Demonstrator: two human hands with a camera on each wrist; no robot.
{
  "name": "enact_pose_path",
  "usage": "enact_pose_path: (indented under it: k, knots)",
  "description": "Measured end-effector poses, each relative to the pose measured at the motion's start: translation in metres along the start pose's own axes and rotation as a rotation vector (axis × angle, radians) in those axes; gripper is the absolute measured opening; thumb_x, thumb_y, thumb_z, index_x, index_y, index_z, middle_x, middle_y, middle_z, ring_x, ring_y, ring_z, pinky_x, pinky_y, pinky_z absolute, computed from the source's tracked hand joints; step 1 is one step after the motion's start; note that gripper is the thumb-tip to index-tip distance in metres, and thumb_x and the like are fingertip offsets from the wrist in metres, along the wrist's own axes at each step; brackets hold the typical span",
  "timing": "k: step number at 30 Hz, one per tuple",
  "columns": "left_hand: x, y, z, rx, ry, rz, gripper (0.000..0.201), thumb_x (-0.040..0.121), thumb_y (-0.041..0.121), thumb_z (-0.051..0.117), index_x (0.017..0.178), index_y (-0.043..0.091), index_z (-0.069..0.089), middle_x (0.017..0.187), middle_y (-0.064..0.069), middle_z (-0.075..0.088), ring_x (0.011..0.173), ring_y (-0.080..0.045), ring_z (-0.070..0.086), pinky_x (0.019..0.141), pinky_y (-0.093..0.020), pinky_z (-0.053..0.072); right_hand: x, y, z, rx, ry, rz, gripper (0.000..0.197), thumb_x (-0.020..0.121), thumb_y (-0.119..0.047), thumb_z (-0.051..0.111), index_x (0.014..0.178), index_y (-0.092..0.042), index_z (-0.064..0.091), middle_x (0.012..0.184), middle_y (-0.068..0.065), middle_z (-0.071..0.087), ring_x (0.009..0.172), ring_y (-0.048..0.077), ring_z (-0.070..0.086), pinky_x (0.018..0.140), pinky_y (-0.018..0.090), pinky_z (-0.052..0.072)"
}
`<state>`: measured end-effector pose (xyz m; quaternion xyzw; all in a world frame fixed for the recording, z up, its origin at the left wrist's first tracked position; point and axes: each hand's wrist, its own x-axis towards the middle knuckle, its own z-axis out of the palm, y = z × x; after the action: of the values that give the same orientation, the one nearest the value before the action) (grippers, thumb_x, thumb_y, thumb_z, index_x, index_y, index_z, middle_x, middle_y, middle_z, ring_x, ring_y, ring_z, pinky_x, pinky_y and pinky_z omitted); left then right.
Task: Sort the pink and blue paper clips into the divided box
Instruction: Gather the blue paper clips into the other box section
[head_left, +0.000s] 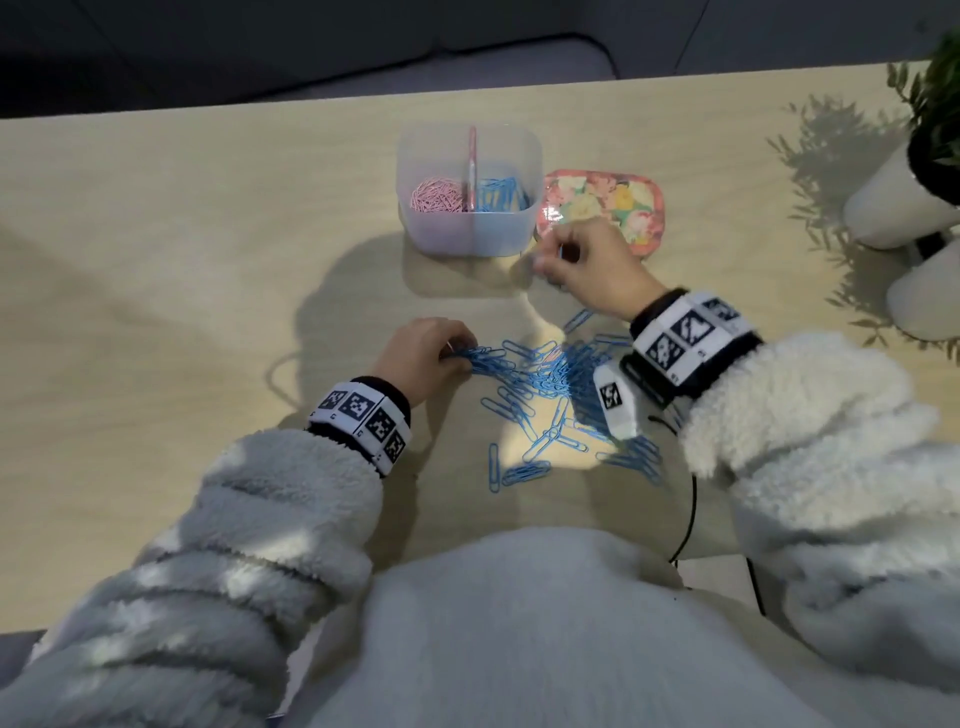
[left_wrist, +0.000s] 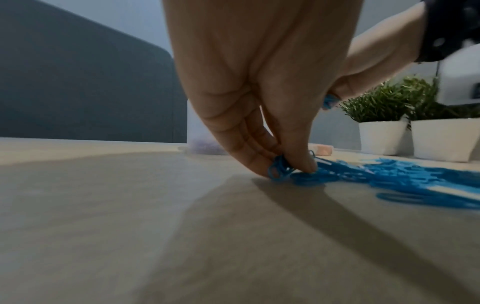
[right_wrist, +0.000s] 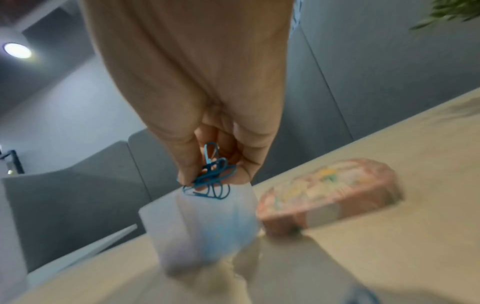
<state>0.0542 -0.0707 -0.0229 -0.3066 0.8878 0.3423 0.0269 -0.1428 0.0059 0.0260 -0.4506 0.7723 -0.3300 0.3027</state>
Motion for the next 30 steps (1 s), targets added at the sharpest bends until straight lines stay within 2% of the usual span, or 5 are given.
enact_pose_path:
  k: [8, 14, 21, 27, 30]
  knots:
    - [0.001, -0.003, -0.007, -0.218, 0.025, -0.091, 0.017, 0.075, 0.007, 0.070, 0.092, 0.008, 0.067, 0.079, -0.004, 0.061, 0.062, -0.014, 0.052, 0.062, -0.020, 0.043, 0.088, -0.037, -0.021, -0.073, 0.150, 0.125, 0.017, 0.080, -0.010, 0.064, 0.091, 0.002, 0.070, 0.069, 0.000, 0.060, 0.056, 0.001, 0.048, 0.056, 0.011, 0.044]
    - [0.026, 0.013, -0.038, -0.334, 0.156, -0.044, 0.017, 0.075, 0.006, 0.071, 0.092, 0.004, 0.066, 0.073, 0.003, 0.059, 0.050, 0.012, 0.051, 0.055, -0.003, 0.039, 0.088, -0.047, -0.017, -0.095, 0.091, 0.180, 0.025, 0.087, -0.005, 0.048, 0.102, 0.000, 0.067, 0.113, 0.016, 0.065, 0.103, 0.029, 0.063, 0.094, 0.039, 0.051]
    - [0.099, 0.053, -0.075, -0.218, 0.406, -0.017, 0.018, 0.072, 0.009, 0.066, 0.089, 0.011, 0.065, 0.075, 0.002, 0.057, 0.068, -0.016, 0.051, 0.071, -0.026, 0.045, 0.009, -0.005, -0.021, 0.129, 0.156, 0.182, 0.030, 0.088, 0.005, 0.039, 0.072, -0.012, 0.058, 0.062, 0.001, 0.058, 0.042, 0.008, 0.058, 0.043, 0.022, 0.050]
    - [0.131, 0.064, -0.072, 0.083, 0.248, -0.072, 0.037, 0.078, 0.017, 0.068, 0.112, 0.007, 0.058, 0.114, -0.014, 0.062, 0.108, -0.029, 0.056, 0.092, -0.034, 0.044, -0.062, 0.056, 0.014, -0.230, -0.133, 0.119, 0.019, 0.079, -0.001, 0.057, 0.085, -0.014, 0.069, 0.094, 0.006, 0.070, 0.090, 0.024, 0.064, 0.086, 0.034, 0.050]
    - [0.122, 0.064, -0.068, 0.112, 0.294, 0.030, 0.037, 0.078, 0.018, 0.067, 0.113, 0.007, 0.059, 0.115, -0.015, 0.061, 0.108, -0.030, 0.054, 0.093, -0.034, 0.041, -0.080, 0.071, 0.022, -0.340, -0.142, 0.045, 0.022, 0.079, -0.004, 0.054, 0.094, -0.013, 0.069, 0.099, 0.010, 0.063, 0.099, 0.032, 0.057, 0.086, 0.043, 0.049]
